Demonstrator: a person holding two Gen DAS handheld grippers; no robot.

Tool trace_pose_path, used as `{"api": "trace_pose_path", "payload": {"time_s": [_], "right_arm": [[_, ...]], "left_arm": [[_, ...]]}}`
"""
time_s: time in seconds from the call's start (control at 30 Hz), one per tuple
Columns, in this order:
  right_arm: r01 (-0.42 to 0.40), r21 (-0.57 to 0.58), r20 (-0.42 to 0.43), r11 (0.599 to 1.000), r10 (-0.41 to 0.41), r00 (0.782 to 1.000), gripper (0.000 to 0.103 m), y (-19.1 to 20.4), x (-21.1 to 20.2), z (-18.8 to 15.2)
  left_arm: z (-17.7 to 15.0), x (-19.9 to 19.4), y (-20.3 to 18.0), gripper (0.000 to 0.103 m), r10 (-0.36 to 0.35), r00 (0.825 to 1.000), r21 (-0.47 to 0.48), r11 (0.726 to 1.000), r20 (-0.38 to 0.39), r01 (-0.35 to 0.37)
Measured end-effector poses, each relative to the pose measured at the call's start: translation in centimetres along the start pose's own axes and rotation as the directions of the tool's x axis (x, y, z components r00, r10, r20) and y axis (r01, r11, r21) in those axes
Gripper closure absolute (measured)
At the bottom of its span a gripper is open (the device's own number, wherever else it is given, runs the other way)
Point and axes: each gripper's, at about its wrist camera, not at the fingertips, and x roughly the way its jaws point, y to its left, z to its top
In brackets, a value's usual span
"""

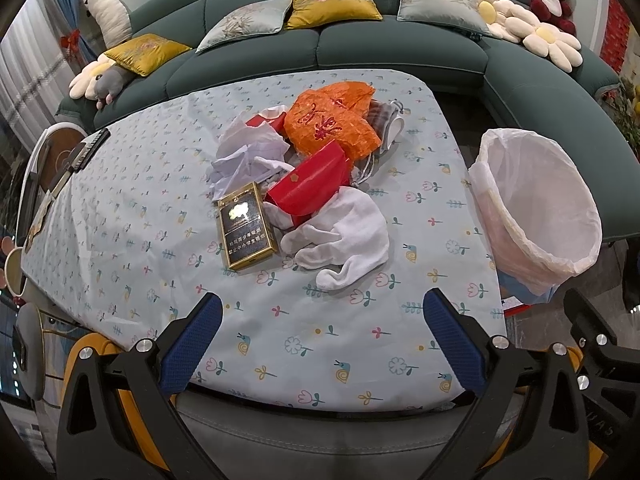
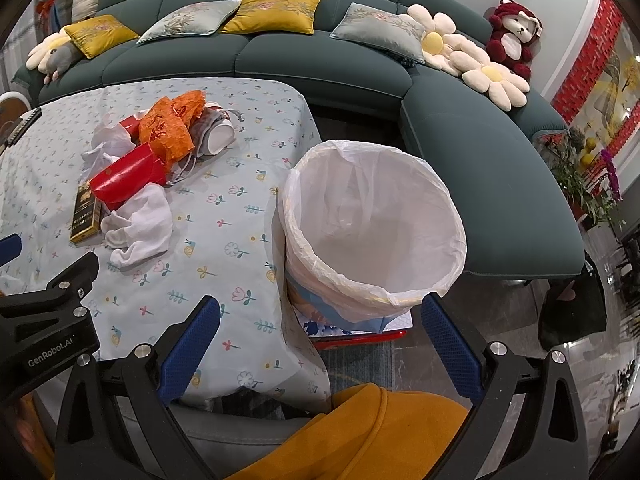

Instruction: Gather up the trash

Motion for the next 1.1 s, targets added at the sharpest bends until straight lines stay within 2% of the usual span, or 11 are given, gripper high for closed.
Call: {"api": "trace_pose_path", "payload": {"time_s": [0.97, 1.1], "right_arm": [[0.014, 0.000, -0.010, 1.000, -0.014, 1.000, 0.007, 0.42, 0.47, 0.48], [0.013, 0.002, -0.011, 1.000, -0.013, 1.000, 0.007, 0.50, 0.55, 0.52]], "left_arm": [[0.55, 0.38, 0.57, 0.007, -0.008, 1.000, -0.020, 1.000, 0.017, 0.008], [0.64, 0.56, 0.74, 0.007, -0.028, 1.000, -0.031, 0.999, 0.008, 0.028]]}}
